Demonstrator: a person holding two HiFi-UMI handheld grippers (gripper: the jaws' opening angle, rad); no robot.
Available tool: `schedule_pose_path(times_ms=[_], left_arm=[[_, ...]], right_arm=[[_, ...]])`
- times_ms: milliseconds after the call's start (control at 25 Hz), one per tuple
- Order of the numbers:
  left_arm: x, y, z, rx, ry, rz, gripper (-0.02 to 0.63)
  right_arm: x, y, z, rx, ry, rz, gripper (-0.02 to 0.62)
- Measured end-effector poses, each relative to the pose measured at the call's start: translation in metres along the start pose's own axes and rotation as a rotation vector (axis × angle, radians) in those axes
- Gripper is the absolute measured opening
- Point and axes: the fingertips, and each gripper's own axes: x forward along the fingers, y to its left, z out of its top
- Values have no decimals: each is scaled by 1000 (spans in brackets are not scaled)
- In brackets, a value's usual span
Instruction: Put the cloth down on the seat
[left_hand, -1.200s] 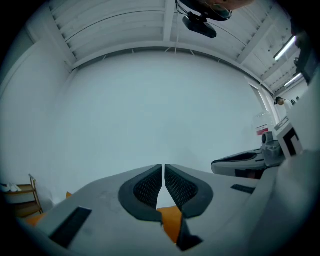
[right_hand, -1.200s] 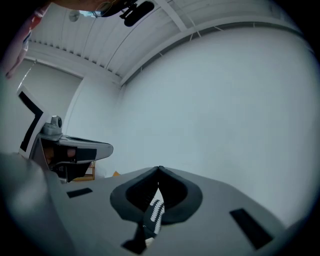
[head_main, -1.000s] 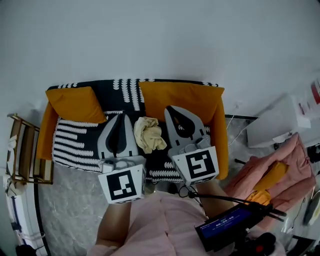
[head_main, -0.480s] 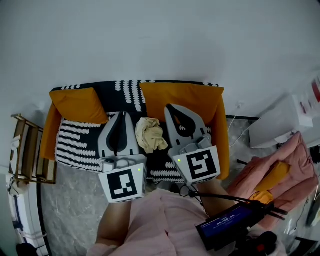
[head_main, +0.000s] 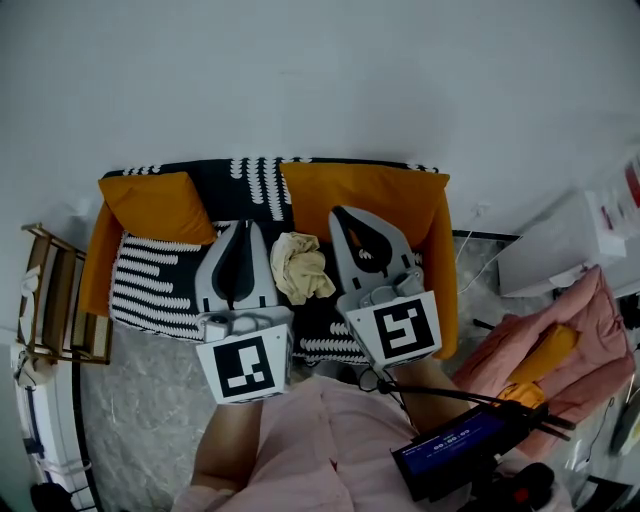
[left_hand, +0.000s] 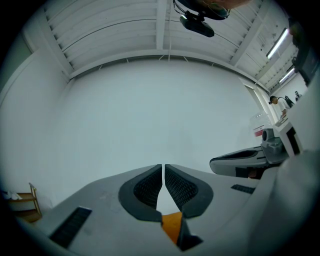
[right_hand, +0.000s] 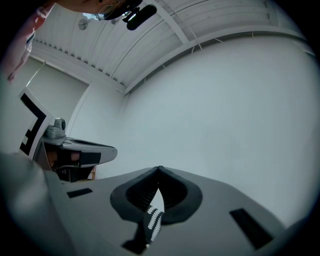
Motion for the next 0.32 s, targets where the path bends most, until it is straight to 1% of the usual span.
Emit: schedule_pose_path(times_ms=[160, 320], left_arm=[[0, 0, -2, -15, 16, 2, 26], [2, 0, 1, -25, 6, 3, 26]], right_arm=[[1, 0, -1, 2, 1, -1, 0], [2, 0, -2, 4, 2, -3, 0]])
